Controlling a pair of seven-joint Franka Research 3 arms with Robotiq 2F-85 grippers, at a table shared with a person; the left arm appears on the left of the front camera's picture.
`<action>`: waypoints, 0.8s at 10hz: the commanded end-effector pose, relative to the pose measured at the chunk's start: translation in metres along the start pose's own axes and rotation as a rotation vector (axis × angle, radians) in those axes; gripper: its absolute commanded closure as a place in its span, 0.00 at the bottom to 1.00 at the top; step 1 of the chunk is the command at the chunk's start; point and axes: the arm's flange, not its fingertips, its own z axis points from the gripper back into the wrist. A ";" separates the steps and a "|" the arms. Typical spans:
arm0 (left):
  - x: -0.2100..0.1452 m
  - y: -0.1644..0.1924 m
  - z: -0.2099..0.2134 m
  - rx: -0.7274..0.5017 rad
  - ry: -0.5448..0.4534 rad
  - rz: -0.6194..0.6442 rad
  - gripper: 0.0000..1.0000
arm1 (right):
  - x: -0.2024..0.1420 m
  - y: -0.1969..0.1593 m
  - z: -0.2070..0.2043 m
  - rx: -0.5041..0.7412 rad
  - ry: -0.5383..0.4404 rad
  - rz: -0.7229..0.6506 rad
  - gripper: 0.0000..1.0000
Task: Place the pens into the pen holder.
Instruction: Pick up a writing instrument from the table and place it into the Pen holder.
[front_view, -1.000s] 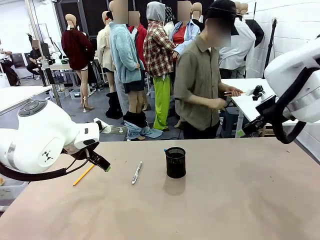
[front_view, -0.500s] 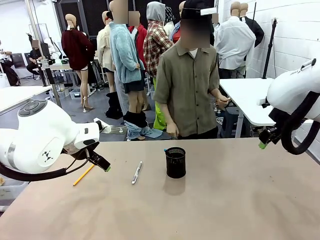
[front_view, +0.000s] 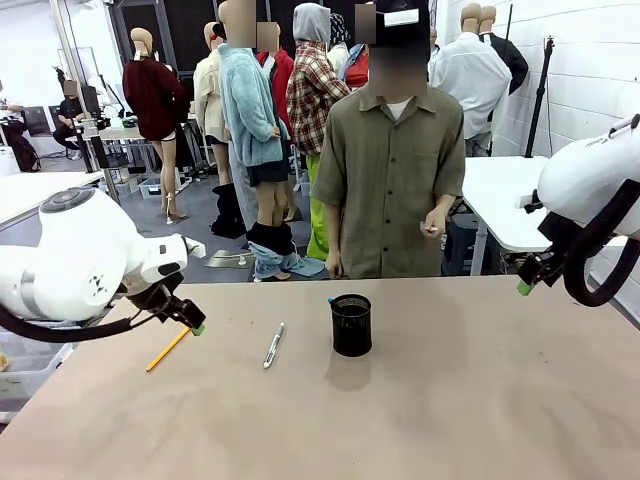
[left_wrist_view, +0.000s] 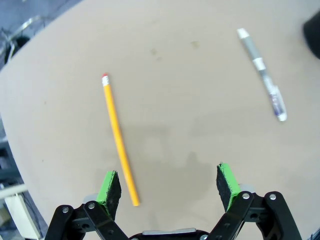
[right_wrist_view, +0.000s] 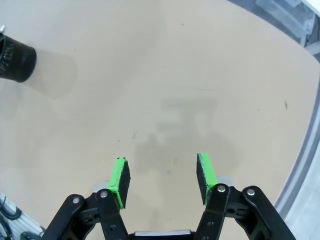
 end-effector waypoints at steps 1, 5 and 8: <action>0.023 0.032 -0.015 -0.052 0.094 0.027 0.00 | -0.003 0.001 -0.003 -0.014 -0.007 0.020 0.32; 0.043 0.071 -0.056 -0.095 0.231 0.015 0.00 | -0.003 0.001 -0.003 -0.014 -0.007 0.020 0.32; 0.056 0.084 -0.075 -0.122 0.279 -0.006 0.00 | -0.003 0.001 -0.003 -0.014 -0.007 0.020 0.32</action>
